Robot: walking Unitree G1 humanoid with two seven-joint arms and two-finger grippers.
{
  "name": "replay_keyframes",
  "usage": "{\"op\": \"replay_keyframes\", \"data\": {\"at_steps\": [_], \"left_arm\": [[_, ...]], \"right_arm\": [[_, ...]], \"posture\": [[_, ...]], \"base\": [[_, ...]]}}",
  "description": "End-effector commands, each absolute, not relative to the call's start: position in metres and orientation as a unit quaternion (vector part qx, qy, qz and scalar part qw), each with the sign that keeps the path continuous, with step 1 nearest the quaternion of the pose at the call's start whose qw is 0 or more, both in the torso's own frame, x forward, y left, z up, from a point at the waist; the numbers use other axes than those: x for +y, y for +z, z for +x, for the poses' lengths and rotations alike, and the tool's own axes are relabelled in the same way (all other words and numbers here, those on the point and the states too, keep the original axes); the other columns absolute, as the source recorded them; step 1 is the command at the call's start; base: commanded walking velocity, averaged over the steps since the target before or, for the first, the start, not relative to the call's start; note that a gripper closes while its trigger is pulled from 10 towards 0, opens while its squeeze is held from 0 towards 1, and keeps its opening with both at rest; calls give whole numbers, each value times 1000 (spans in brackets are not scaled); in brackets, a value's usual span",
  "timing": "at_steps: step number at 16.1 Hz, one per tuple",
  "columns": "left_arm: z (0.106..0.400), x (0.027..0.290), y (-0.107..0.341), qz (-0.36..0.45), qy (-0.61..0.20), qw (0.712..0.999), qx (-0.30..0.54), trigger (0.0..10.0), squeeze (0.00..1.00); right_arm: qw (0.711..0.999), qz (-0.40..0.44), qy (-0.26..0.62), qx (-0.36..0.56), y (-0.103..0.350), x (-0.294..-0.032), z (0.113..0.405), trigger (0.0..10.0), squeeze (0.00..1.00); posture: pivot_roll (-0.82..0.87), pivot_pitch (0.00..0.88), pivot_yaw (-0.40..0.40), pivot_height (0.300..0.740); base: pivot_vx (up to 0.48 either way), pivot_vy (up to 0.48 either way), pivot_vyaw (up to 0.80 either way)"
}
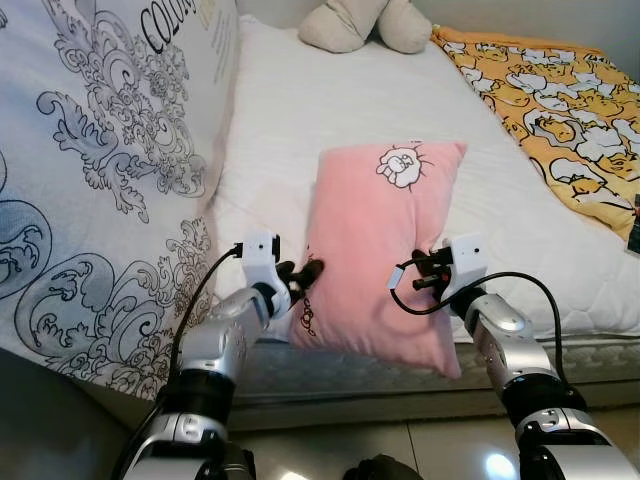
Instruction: Clean up the room
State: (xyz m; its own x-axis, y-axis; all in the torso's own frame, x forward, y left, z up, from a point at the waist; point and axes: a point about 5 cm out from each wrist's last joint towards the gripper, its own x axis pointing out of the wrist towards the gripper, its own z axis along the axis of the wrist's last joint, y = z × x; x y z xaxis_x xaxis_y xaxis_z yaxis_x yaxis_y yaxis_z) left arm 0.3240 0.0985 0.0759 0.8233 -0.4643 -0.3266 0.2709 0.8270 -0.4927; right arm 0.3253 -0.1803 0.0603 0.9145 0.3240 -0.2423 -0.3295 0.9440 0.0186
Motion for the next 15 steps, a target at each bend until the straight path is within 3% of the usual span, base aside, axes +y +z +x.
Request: {"op": "replay_keyframes", "data": {"at_steps": [1,5,11,15], "left_arm": [[331,97,85,-252,-205,920,218,10000,1000],[340,98,106,-374,-213,879,208,10000,1000],[331,83,100,-219,-271,914,208,10000,1000],[324,51,102,-242,-305,897,211,10000,1000]], "right_arm": [[977,-6,177,120,62,-178,328,0,0],[978,-3,174,117,63,-177,329,0,0],[978,-3,176,114,61,-174,327,0,0],[977,0,178,113,62,-172,327,0,0]], "posture": [[89,0,-68,697],[88,0,-58,697],[76,0,-51,697],[69,0,-51,697]], "base": [[0,0,0],[0,0,0],[0,0,0],[0,0,0]]}}
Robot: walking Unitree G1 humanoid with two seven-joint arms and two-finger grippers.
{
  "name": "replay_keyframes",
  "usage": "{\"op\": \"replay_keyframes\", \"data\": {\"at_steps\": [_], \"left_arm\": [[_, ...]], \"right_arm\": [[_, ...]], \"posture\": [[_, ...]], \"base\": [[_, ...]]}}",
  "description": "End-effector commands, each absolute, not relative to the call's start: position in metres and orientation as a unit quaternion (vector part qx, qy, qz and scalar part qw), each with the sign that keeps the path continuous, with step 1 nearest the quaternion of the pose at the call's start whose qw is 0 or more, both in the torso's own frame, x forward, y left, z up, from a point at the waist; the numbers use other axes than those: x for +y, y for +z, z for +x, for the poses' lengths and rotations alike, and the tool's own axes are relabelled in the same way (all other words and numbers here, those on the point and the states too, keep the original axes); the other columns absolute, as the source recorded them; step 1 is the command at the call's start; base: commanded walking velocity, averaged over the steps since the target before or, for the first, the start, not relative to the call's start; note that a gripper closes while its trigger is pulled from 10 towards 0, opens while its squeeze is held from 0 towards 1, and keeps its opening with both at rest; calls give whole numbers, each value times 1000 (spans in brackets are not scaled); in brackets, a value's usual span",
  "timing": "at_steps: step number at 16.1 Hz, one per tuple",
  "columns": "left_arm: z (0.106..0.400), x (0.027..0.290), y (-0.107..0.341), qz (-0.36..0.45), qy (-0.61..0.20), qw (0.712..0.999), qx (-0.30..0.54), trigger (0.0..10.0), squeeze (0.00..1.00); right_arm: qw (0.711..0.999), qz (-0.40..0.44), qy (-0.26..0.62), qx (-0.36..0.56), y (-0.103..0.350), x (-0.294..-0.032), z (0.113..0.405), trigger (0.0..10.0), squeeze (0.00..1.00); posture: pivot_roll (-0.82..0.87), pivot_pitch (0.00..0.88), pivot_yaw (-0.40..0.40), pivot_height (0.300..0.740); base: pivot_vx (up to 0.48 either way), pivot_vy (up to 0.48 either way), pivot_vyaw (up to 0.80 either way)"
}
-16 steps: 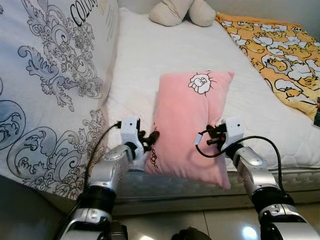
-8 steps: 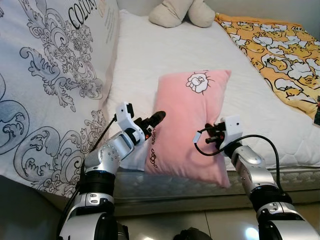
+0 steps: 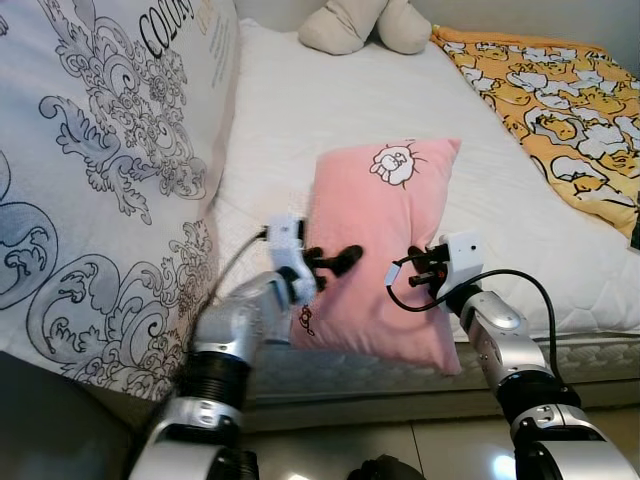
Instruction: Clean up the room
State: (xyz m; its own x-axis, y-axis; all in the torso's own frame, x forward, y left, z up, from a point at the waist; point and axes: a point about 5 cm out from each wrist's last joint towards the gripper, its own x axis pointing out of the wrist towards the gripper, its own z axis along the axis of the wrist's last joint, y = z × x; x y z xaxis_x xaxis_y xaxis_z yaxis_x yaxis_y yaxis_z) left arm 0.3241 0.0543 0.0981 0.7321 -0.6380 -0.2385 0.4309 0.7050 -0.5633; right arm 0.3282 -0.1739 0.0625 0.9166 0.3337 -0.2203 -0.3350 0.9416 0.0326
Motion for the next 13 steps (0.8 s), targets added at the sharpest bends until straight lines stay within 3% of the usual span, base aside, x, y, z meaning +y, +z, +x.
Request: {"op": "replay_keyframes", "data": {"at_steps": [1,3,6,7,13], "left_arm": [[324,49,102,-250,-305,894,211,10000,1000],[319,35,101,-268,-316,884,218,10000,1000],[310,20,92,-176,-348,894,219,10000,1000],[309,22,86,-106,-345,908,213,10000,1000],[331,61,95,-85,-276,939,190,10000,1000]], "right_arm": [[977,0,179,113,62,-172,328,0,0],[977,2,182,110,63,-169,328,0,0],[977,3,185,108,63,-166,328,0,0],[977,3,186,108,63,-165,328,0,0],[978,-2,178,112,60,-174,323,0,0]], "posture": [[69,0,-51,697],[65,0,-49,697],[65,0,-49,697],[65,0,-49,697],[48,0,-44,697]], "base": [[0,0,0],[0,0,0],[0,0,0],[0,0,0],[0,0,0]]}}
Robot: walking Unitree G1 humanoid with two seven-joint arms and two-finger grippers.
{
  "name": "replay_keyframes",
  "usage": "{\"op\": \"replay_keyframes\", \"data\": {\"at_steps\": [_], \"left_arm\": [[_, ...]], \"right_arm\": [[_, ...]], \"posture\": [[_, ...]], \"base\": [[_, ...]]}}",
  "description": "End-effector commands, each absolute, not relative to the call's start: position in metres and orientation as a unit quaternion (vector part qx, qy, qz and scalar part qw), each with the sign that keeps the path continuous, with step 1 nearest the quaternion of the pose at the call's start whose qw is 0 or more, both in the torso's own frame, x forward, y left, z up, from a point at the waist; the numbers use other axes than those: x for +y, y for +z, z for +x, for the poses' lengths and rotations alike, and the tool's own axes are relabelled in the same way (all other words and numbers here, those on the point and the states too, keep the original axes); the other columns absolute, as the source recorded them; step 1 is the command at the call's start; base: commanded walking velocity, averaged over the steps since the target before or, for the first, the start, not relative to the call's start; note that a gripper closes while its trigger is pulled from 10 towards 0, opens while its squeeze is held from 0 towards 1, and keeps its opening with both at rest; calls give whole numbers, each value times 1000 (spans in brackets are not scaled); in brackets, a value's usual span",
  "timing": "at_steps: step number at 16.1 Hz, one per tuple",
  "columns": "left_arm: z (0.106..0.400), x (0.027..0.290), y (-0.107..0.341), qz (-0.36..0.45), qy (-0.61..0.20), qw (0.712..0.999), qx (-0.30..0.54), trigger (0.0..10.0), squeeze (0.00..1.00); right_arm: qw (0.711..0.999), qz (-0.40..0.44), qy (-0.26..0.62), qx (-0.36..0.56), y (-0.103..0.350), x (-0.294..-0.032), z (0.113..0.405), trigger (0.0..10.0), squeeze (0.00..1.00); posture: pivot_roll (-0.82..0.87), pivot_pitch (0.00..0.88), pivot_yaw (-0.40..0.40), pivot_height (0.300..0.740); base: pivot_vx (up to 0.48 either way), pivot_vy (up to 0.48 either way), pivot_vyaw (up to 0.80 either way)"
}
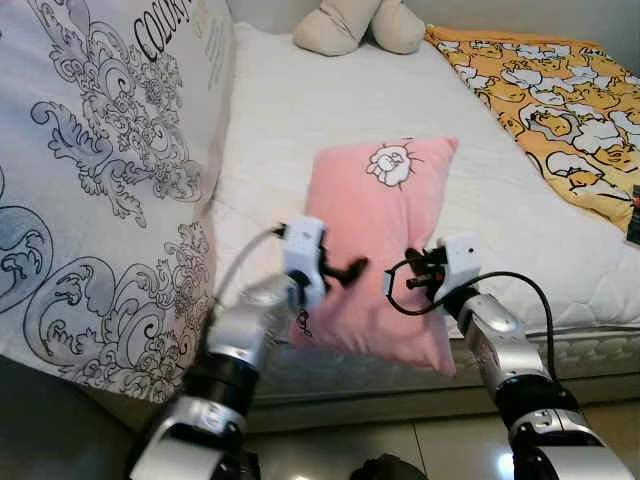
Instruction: Clean up the room
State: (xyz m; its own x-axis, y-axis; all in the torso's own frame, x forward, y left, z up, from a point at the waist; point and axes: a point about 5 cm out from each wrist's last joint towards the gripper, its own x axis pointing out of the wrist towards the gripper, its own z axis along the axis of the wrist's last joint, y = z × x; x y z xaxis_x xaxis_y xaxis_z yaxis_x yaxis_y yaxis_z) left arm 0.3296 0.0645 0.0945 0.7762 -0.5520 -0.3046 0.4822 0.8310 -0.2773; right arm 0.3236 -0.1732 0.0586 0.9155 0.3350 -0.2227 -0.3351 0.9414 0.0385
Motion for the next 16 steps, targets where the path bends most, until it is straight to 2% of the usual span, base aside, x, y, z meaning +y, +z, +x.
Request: {"op": "replay_keyframes", "data": {"at_steps": [1,5,7,11,15,16], "left_arm": [[332,66,94,-76,-269,941,189,10000,1000],[332,76,84,-65,-250,944,207,10000,1000],[327,66,75,-80,-258,936,225,10000,1000],[316,26,67,-191,-282,900,274,10000,1000],[317,19,69,-218,-294,889,276,10000,1000],[319,21,69,-211,-292,891,276,10000,0]], "right_arm": [[978,-2,177,113,60,-175,322,0,0],[978,-4,173,115,60,-179,322,0,0],[978,-5,173,115,60,-179,322,0,0],[978,-4,179,112,62,-175,324,0,0],[977,-3,180,111,63,-172,325,0,0],[977,-3,181,111,62,-172,324,0,0]], "posture": [[48,0,-44,697],[44,0,-45,697],[45,0,-47,697],[42,0,-49,697],[41,0,-45,697],[43,0,-45,697]], "base": [[0,0,0],[0,0,0],[0,0,0],[0,0,0],[0,0,0],[0,0,0]]}}
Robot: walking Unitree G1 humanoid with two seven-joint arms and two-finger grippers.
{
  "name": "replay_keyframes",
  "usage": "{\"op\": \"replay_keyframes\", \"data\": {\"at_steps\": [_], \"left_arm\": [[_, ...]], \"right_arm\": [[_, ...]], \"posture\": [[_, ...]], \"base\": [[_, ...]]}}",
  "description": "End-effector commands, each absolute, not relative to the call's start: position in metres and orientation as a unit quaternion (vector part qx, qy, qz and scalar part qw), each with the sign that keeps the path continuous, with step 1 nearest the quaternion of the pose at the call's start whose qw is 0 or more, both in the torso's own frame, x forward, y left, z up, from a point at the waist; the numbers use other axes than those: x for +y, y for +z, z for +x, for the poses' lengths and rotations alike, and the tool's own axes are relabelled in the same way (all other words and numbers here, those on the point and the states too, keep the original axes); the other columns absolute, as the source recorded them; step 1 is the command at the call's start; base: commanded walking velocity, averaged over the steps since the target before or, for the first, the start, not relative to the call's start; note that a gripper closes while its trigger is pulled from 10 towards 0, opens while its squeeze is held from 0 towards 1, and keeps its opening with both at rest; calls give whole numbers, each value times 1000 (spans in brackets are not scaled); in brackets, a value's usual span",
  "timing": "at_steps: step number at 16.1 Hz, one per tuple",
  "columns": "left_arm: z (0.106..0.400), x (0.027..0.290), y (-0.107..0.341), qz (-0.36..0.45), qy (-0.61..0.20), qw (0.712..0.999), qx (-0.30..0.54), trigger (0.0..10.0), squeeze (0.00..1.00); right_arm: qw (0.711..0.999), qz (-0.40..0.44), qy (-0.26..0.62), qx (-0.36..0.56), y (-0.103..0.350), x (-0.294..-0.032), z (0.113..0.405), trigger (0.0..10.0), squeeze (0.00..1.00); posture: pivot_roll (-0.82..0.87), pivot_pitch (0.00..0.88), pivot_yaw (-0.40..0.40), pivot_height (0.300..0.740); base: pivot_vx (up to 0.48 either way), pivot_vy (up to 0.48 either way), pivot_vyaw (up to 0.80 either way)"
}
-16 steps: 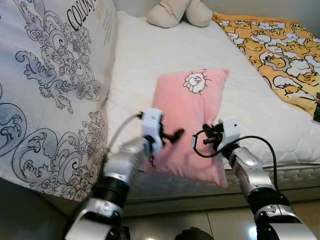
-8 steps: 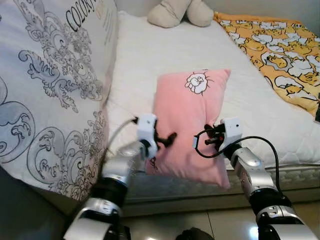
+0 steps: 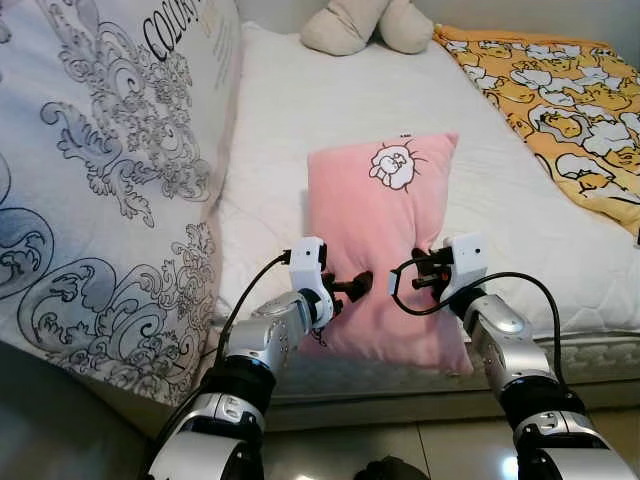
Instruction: Clean up the room
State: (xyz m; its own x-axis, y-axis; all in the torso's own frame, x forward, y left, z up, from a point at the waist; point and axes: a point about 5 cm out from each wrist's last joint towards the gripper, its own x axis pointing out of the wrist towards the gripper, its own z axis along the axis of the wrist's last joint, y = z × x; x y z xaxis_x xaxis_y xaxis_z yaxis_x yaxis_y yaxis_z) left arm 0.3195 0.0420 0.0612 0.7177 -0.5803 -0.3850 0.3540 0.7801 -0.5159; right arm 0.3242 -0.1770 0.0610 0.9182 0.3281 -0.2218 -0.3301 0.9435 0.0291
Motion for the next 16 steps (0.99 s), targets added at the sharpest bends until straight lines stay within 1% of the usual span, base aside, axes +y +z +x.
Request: {"op": "replay_keyframes", "data": {"at_steps": [1,3,5,6,11,16], "left_arm": [[322,24,72,-222,-293,894,257,0,0],[323,25,76,-225,-307,892,243,0,0],[324,27,73,-213,-299,897,246,0,0],[325,31,71,-217,-276,904,244,0,0],[324,27,74,-259,-285,893,234,0,0],[324,26,75,-253,-290,893,231,0,0]], "right_arm": [[977,-2,181,112,61,-171,324,0,0],[976,-3,183,114,60,-171,323,0,0],[976,-4,183,116,60,-171,323,0,0],[976,-4,183,116,60,-171,323,0,0],[976,-2,181,118,58,-171,322,0,0],[976,-1,178,122,56,-172,320,0,0]], "posture": [[44,0,-46,697],[46,0,-48,697],[44,0,-48,697],[44,0,-48,697],[38,0,-47,697],[37,0,-46,697]], "base": [[0,0,0],[0,0,0],[0,0,0],[0,0,0],[0,0,0],[0,0,0]]}}
